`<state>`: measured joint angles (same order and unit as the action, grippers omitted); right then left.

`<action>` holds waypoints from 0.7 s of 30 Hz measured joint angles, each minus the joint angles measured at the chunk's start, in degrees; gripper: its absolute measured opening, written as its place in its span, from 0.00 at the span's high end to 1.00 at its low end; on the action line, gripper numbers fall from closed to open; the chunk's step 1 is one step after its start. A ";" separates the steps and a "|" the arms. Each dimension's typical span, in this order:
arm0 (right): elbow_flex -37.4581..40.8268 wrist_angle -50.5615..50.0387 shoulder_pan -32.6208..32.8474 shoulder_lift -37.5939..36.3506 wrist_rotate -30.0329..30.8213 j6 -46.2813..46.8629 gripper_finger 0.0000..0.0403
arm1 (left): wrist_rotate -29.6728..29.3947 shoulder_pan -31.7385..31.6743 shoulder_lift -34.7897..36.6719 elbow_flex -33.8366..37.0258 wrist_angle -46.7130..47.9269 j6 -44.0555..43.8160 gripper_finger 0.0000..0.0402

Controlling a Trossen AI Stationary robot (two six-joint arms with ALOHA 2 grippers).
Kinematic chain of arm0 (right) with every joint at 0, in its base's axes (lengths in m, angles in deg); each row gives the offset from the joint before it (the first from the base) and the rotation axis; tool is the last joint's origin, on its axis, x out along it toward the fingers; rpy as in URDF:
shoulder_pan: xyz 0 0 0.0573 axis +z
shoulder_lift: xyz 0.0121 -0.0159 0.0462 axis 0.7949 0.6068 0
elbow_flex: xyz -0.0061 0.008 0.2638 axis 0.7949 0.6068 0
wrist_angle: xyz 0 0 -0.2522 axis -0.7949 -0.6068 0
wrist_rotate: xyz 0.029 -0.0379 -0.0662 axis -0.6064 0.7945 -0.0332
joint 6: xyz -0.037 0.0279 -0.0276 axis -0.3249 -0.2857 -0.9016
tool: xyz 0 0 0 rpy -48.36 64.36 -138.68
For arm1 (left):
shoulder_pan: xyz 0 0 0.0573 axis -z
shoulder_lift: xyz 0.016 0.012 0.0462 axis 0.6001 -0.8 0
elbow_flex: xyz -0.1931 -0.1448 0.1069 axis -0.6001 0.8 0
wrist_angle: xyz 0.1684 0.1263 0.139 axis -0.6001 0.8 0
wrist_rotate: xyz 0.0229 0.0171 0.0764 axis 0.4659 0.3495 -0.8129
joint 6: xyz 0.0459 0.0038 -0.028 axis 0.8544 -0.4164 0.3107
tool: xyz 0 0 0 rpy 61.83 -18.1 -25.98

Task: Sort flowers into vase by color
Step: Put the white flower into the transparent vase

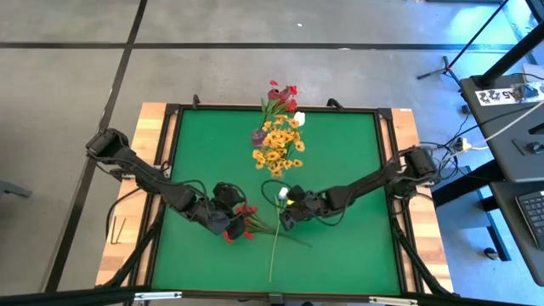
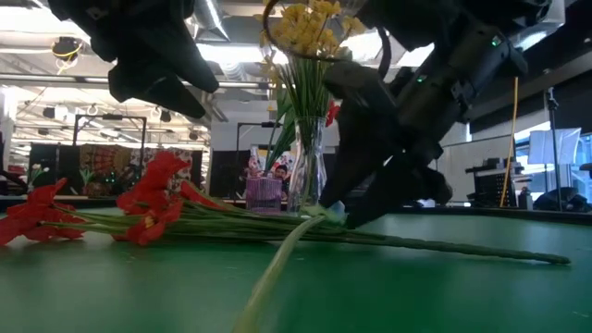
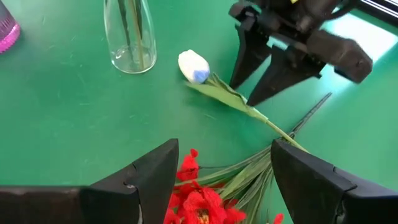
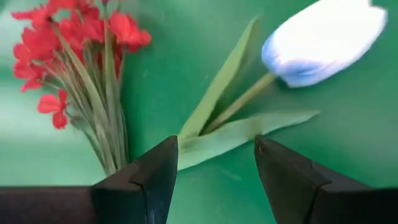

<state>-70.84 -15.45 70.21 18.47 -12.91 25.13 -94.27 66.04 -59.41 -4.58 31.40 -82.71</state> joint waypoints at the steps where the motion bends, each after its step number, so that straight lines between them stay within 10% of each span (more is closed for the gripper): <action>1: -0.41 -0.06 0.00 0.70 -0.45 0.40 0.47 | -0.02 0.00 0.02 0.00 0.00 0.06 0.38; 21: -2.27 -2.41 0.07 3.05 0.80 -2.85 0.57 | -0.61 0.00 0.02 0.00 0.13 0.13 0.38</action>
<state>-73.11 -17.86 70.27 21.52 -12.11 22.28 -94.88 66.04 -59.39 -4.58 31.53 -82.58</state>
